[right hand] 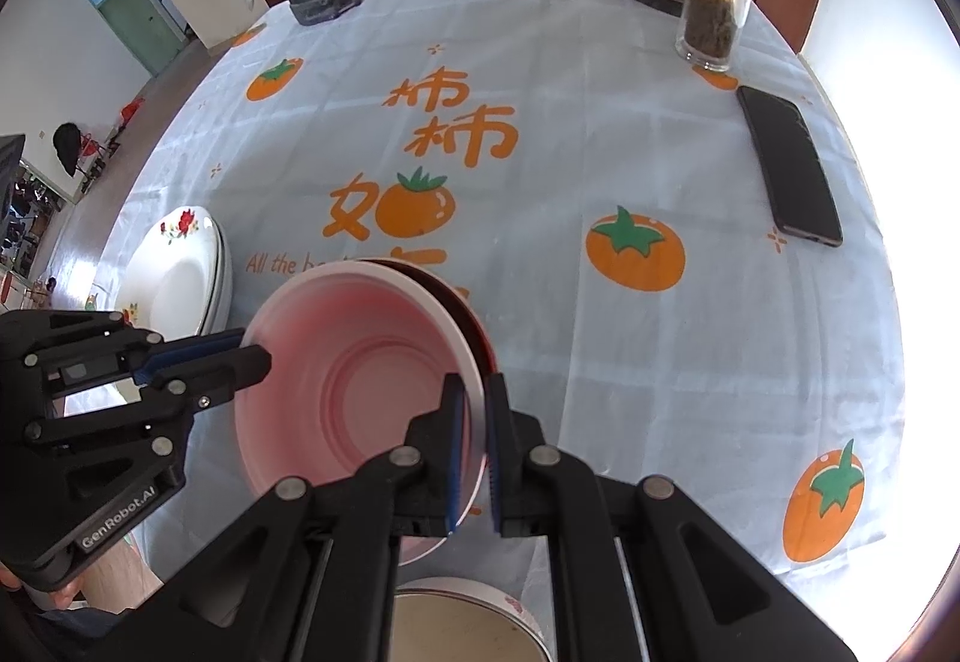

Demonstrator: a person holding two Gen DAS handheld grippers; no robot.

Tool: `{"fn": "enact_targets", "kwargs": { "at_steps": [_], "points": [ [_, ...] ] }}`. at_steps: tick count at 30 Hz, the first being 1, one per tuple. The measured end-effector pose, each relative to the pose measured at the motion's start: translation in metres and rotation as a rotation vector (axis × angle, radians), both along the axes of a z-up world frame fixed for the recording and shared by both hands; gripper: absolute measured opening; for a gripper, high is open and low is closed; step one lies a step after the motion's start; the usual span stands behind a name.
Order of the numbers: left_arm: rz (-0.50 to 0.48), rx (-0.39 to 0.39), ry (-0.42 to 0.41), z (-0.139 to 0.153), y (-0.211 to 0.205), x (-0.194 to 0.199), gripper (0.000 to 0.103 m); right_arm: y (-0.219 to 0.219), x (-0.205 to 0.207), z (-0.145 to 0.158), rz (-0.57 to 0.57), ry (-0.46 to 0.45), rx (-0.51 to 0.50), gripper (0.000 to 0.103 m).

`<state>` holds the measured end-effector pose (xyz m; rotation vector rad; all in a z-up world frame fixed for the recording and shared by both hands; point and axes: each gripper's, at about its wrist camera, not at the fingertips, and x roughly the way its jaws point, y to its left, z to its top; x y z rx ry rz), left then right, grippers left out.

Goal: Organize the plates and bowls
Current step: 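Lower the pink bowl into the dark red bowl with both grippers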

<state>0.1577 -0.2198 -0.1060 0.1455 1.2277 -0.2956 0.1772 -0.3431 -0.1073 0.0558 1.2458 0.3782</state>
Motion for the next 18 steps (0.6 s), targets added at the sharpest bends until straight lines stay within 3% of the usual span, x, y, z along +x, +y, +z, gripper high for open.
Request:
{"fn": "enact_targets", "kwargs": {
  "at_steps": [18],
  "points": [
    [0.029, 0.008, 0.011, -0.006, 0.006, 0.001, 0.008, 0.008, 0.004, -0.012, 0.015, 0.01, 0.003, 0.007]
  ]
}}
